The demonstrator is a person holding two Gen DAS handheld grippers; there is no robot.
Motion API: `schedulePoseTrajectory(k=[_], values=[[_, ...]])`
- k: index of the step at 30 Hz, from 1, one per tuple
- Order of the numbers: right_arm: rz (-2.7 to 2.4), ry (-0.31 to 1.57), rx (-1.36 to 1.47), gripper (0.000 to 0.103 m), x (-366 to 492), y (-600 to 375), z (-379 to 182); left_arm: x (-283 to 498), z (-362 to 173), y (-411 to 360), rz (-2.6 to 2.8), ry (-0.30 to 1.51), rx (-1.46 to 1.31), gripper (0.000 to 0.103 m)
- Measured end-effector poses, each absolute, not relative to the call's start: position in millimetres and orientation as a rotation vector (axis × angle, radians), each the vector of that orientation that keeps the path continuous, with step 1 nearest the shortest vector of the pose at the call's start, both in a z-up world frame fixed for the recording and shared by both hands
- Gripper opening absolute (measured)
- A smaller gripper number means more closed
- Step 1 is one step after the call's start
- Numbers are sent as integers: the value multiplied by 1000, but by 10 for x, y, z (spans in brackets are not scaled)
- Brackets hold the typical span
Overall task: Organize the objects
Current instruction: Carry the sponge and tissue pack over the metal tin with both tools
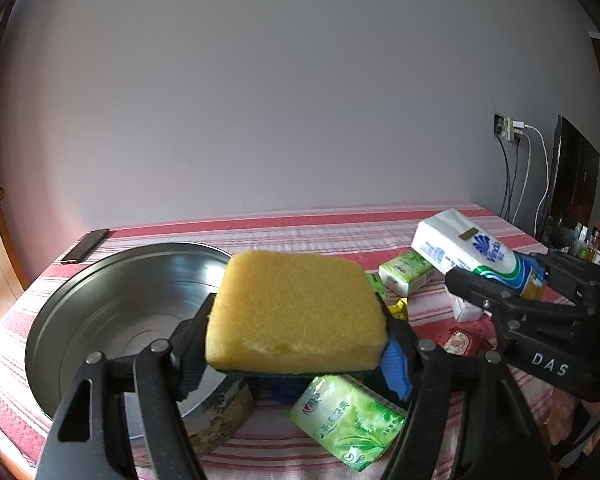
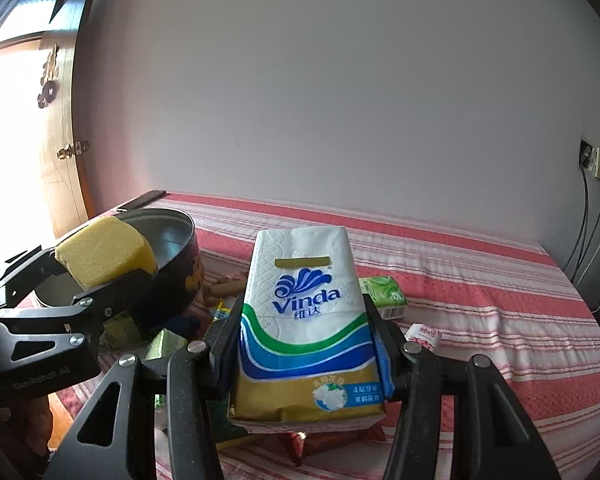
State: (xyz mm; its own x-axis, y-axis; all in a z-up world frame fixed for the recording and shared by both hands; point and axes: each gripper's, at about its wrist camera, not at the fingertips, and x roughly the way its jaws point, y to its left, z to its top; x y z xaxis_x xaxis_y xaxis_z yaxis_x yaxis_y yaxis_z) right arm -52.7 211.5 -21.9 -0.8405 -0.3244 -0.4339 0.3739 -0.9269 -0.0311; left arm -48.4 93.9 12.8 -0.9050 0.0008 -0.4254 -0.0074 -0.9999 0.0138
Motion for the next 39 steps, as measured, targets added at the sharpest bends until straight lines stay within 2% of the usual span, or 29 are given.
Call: schedulePoseTrajectory(k=[15,39], values=[[-2678,121,558,54,-533,1950,-163,-428,183,716,3128,-12,-651,71],[-2517,181,549,54,-783,1131,-10,-390,152,-341,3310,-202,-740,71]])
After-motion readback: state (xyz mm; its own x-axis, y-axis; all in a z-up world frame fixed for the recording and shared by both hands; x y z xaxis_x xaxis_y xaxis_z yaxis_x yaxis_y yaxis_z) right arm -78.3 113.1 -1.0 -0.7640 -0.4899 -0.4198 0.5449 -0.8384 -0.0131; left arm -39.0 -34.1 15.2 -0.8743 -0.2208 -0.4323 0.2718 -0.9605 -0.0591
